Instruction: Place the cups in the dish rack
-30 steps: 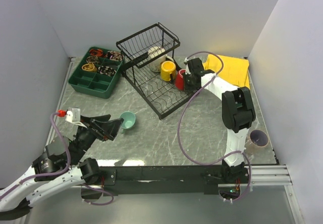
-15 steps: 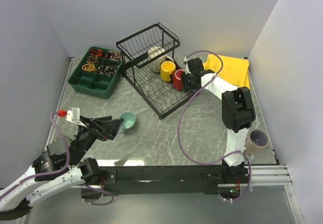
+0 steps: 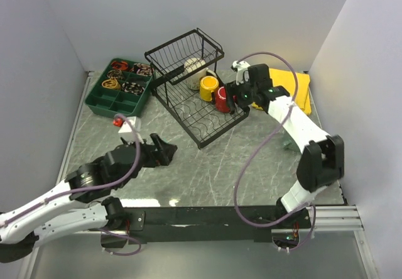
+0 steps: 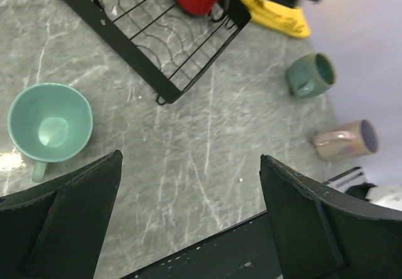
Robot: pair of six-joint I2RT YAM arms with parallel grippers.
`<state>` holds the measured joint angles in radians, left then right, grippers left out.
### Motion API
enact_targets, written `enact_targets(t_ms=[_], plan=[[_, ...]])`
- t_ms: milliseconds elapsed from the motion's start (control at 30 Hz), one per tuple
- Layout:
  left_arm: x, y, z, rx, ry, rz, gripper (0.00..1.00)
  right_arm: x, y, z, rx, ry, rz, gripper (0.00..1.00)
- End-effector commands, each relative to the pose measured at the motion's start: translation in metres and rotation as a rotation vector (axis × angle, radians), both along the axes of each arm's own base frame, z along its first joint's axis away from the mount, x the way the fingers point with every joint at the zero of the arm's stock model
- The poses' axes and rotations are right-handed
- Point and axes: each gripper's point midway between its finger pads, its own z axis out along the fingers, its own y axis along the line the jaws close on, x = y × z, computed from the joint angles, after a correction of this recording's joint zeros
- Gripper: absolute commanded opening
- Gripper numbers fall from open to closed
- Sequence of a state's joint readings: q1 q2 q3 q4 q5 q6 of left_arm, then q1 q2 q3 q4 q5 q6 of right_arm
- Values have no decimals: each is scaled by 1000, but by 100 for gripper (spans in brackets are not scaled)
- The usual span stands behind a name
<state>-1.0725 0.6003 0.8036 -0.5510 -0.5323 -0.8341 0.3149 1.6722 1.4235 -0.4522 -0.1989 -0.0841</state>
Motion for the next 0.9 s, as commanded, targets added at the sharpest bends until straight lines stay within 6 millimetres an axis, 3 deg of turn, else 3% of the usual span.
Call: enact_targets(t_ms=[0, 33, 100, 133, 233, 333, 433, 633, 700, 867], plan=[[10, 4, 0, 57, 31, 39, 96, -45, 3, 33, 30, -71, 225, 81], [15, 6, -2, 44, 47, 43, 96, -63, 8, 53, 70, -107, 292, 85], [25, 8, -7, 22, 45, 31, 96, -83, 4, 64, 83, -138, 357, 89], [32, 11, -11, -5, 73, 16, 96, -96, 1, 83, 111, -181, 388, 92], [50, 21, -31, -16, 117, 20, 96, -121, -12, 98, 92, -202, 396, 93], [57, 20, -39, -23, 148, 3, 96, -142, -27, 108, 55, -236, 360, 94], [55, 13, -39, -38, 149, -46, 96, -156, -53, 106, -12, -252, 262, 98], [40, 7, -43, -92, 153, -105, 96, -180, -133, 88, -198, -205, -28, 100], [35, 8, -42, -106, 144, -112, 96, -191, -157, 73, -276, -162, -103, 100], [23, 4, -40, -125, 142, -160, 96, -213, -199, 51, -412, -106, -220, 100]])
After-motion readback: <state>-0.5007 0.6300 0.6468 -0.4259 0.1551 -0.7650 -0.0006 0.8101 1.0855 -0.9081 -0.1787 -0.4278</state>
